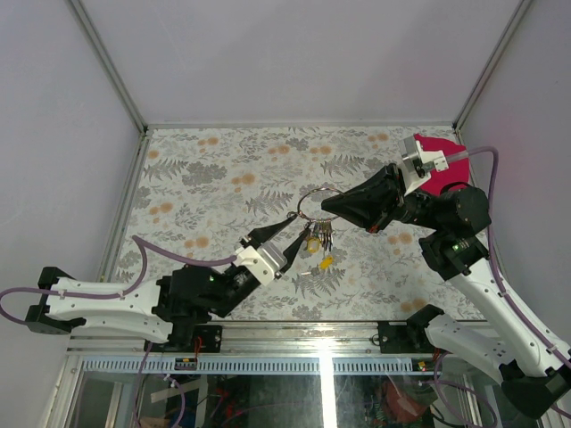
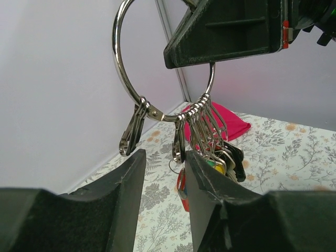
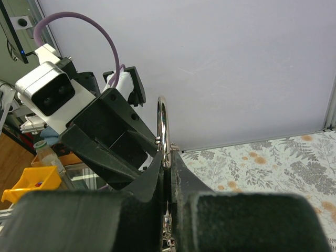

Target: Put the keys on the keyring

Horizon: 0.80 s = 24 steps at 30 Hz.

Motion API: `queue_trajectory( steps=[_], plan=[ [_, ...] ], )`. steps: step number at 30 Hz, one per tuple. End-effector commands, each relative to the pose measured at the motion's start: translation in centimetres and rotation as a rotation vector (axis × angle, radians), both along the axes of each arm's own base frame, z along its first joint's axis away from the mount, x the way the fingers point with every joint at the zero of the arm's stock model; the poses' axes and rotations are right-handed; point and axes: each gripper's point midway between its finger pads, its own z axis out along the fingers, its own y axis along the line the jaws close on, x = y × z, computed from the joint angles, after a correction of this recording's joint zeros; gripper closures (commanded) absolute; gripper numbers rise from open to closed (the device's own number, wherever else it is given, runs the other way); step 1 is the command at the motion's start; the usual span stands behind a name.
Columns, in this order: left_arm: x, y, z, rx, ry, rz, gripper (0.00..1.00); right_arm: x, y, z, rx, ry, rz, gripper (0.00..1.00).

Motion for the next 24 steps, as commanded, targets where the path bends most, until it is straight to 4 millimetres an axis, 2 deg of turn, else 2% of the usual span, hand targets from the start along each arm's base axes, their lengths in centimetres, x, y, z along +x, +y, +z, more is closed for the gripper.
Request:
queue_trajectory(
  steps=[1, 10, 16, 24],
  plan=[
    [-0.49, 0.03, 0.88, -0.039, 0.013, -0.032, 0.62, -1.72, -1.21, 3.4, 0.068, -0.119, -0.008, 1.0],
    [-0.92, 0.48, 0.98, -0.052, 0.026, -0.064, 0.62, -1.64, -1.2, 3.37, 0.06, -0.123, -0.013, 1.0],
    [-0.96, 0.85, 1.24, -0.063, 0.025, -0.067, 0.68, -1.59, -1.16, 3.35, 0.059, -0.123, -0.012, 1.0],
    [-0.51, 0.53, 0.71, -0.046, 0.026, -0.034, 0.68, -1.65, -1.12, 3.39, 0.059, -0.122, -0.006, 1.0]
  ],
)
